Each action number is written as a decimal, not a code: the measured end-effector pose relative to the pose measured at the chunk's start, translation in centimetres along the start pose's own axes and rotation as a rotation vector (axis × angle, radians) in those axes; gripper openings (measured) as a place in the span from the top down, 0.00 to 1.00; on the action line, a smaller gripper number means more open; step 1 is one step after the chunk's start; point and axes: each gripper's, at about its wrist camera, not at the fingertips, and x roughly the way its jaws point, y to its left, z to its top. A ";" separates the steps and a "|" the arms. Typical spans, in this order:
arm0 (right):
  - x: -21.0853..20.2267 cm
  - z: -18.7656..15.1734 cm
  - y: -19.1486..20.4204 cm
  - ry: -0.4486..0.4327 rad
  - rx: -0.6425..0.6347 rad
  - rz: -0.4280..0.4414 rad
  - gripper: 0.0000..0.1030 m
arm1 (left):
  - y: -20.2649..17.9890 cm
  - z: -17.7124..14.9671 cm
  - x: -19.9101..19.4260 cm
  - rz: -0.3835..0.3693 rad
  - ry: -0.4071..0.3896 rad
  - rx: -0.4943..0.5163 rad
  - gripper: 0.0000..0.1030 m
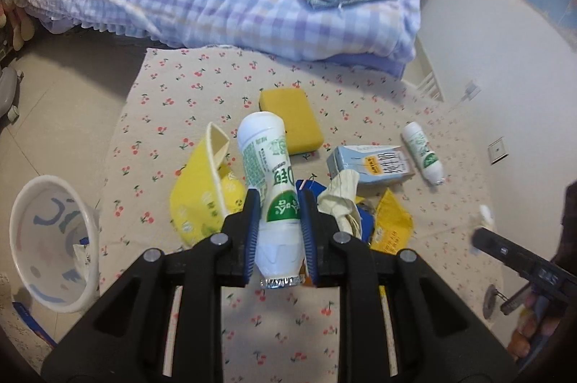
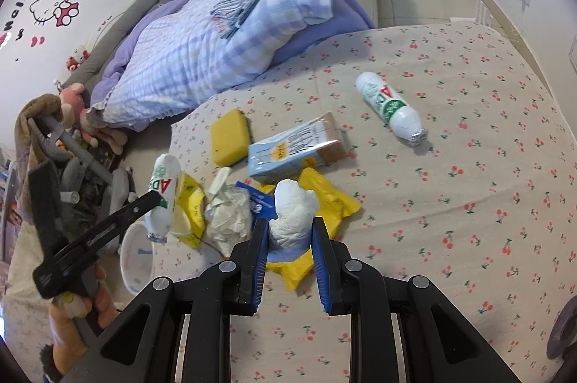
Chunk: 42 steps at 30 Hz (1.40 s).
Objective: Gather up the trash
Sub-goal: 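Drop the white bottle and tissue into the wastebasket with both tools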
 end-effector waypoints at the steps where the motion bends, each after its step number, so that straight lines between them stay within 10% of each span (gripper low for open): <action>1: 0.3 -0.1 0.9 0.004 -0.012 0.006 0.76 | 0.5 -0.4 -0.9 -0.009 -0.014 -0.006 0.76; 30: 13.8 -6.8 23.4 0.208 -0.317 0.111 0.75 | 24.5 -7.5 -6.8 0.224 -0.122 -0.299 0.79; 35: 15.6 -7.8 26.1 0.217 -0.347 0.135 0.75 | 25.5 -8.2 -7.3 0.259 -0.094 -0.330 0.31; 42: 18.5 -9.4 29.7 0.245 -0.395 0.164 0.75 | 27.1 -9.9 -8.3 0.341 -0.017 -0.352 0.18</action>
